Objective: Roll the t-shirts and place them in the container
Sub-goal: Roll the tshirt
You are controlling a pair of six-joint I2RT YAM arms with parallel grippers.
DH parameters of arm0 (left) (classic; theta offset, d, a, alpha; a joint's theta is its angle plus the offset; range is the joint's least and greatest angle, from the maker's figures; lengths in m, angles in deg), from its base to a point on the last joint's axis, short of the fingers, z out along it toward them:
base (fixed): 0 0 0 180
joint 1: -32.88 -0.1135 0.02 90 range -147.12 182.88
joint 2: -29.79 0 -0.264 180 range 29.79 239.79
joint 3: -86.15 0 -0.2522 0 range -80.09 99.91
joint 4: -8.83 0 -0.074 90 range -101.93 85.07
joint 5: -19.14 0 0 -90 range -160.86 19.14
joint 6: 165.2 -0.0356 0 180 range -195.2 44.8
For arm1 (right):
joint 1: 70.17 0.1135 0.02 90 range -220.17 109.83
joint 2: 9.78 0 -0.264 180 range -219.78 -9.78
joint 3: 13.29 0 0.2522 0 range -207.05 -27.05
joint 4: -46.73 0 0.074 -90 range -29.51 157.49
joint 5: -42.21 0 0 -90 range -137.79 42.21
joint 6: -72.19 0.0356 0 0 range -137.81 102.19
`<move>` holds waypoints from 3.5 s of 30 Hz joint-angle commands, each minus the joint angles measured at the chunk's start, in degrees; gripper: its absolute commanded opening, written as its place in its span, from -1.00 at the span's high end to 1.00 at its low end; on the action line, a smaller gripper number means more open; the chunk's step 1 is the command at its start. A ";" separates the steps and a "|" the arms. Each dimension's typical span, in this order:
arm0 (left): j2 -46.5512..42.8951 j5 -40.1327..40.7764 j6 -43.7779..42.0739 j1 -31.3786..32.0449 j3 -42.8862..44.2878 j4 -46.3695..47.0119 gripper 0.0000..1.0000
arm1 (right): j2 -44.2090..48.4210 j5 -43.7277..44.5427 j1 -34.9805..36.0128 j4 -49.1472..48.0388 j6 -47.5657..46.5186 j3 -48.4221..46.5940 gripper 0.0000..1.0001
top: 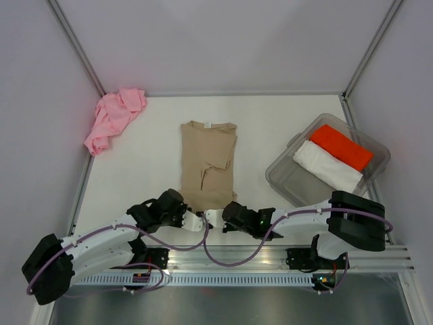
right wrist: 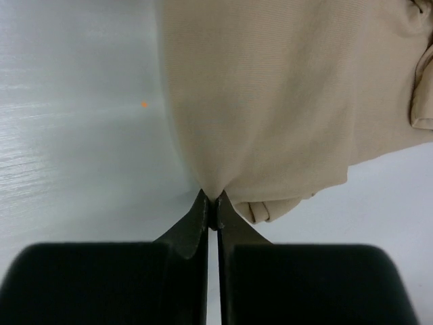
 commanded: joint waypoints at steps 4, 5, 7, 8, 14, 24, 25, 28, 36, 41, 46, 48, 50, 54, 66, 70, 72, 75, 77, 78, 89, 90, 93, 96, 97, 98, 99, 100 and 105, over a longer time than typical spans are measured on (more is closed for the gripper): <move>5.62 -9.79 2.93 1.14 1.78 0.45 0.95 | -1.53 -1.26 0.72 0.54 2.54 -2.94 0.99; 5.53 -11.11 2.92 1.05 3.02 -3.48 0.95 | -0.48 -2.22 0.64 0.97 3.77 -2.85 1.00; 5.45 -14.80 3.54 0.53 7.57 -8.33 0.95 | 0.67 -3.55 0.73 2.12 5.62 -3.02 0.99; 5.36 -17.43 4.15 0.18 8.99 -14.27 0.95 | 2.07 -5.99 0.73 3.51 7.98 -3.46 0.99; 4.48 -25.34 6.10 -1.85 15.85 -27.06 0.95 | 5.60 -17.07 1.08 6.40 14.84 -5.65 1.00; 8.87 -35.12 -3.84 -16.58 26.39 -46.66 0.95 | 14.20 -27.10 0.99 1.16 36.90 1.28 0.99; 10.35 -35.55 -5.24 -18.09 27.10 -48.16 0.95 | 14.91 -27.54 0.99 0.11 39.96 1.81 1.00; 14.65 -36.79 -6.56 -22.76 29.74 -50.27 0.95 | 15.27 -27.46 0.99 -2.80 42.62 2.16 0.99; 24.60 -35.04 -7.37 -33.31 34.40 -45.02 0.95 | 12.81 -39.75 -13.32 -7.81 49.21 3.48 0.99; 28.03 -34.33 -6.40 -36.30 36.07 -40.53 0.95 | 8.77 -43.19 -18.94 -6.76 48.96 0.67 0.99; 35.32 -33.72 -4.20 -39.02 38.45 -36.84 0.95 | 2.35 -46.17 -23.88 -9.47 50.36 0.41 1.00; 37.34 -33.54 -3.32 -39.38 38.80 -35.35 0.95 | 0.25 -46.79 -25.29 -10.97 51.50 0.14 0.99; 38.31 -32.93 -2.70 -39.73 38.71 -34.11 0.95 | -0.64 -46.88 -26.77 -12.03 52.29 -0.47 0.97; 40.25 -32.31 -1.38 -40.26 38.80 -31.74 0.95 | -1.43 -44.78 -29.33 -10.63 52.56 -1.70 0.75; 40.60 -34.24 0.81 -40.26 37.92 -30.07 0.93 | 6.29 -37.06 -29.16 -3.96 54.84 -1.80 0.07; 39.55 -34.68 2.13 -40.26 38.10 -29.63 0.87 | 8.59 -34.14 -24.69 -6.31 58.79 1.19 -0.08; 38.93 -34.77 2.48 -40.26 38.10 -29.27 0.85 | 7.36 -32.92 -24.06 -8.16 60.47 2.25 -0.11; 38.84 -34.51 3.19 -40.26 38.01 -29.10 0.84 | 3.94 -32.65 -23.80 -9.39 60.47 1.29 -0.11; 38.67 -34.33 3.28 -40.26 37.57 -29.01 0.84 | 1.48 -31.07 -23.79 -9.39 60.21 -0.11 -0.06; 38.41 -34.24 3.28 -40.26 37.13 -28.66 0.84 | 0.86 -30.28 -23.80 -9.57 59.86 -0.47 0.00; 39.64 -30.38 8.37 -41.05 34.85 -24.27 0.89 | -5.21 -30.27 -27.13 -10.36 61.70 -2.05 1.00; 39.29 -30.20 8.37 -41.05 34.32 -23.65 0.89 | -5.82 -30.36 -27.05 -10.01 61.18 -2.49 0.99; 38.06 -29.41 8.46 -40.96 33.18 -23.12 0.89 | -6.36 -30.71 -27.05 -8.87 60.56 -3.55 0.99; 33.67 -26.87 8.29 -41.31 35.71 -22.60 0.83 | -5.92 -30.80 -27.05 -8.34 60.47 -3.90 0.99; 30.35 -25.81 8.20 -41.66 36.85 -21.99 0.79 | -5.74 -30.80 -27.05 -8.25 60.64 -3.90 0.99; 28.84 -25.19 8.20 -42.36 39.39 -21.46 0.64 | -5.74 -30.80 -27.05 -8.42 60.65 -3.81 0.98; 27.35 -24.49 8.02 -42.45 40.55 -21.19 0.57 | -5.65 -30.80 -27.05 -8.43 60.82 -3.81 0.97; 25.50 -24.66 7.33 -42.37 41.43 -21.45 0.49 | -5.57 -30.80 -27.05 -8.34 60.73 -3.81 0.96; 19.95 -20.19 -2.25 -38.51 37.14 -23.56 -0.16 | -4.95 -30.62 -27.05 -8.07 59.59 -3.64 0.90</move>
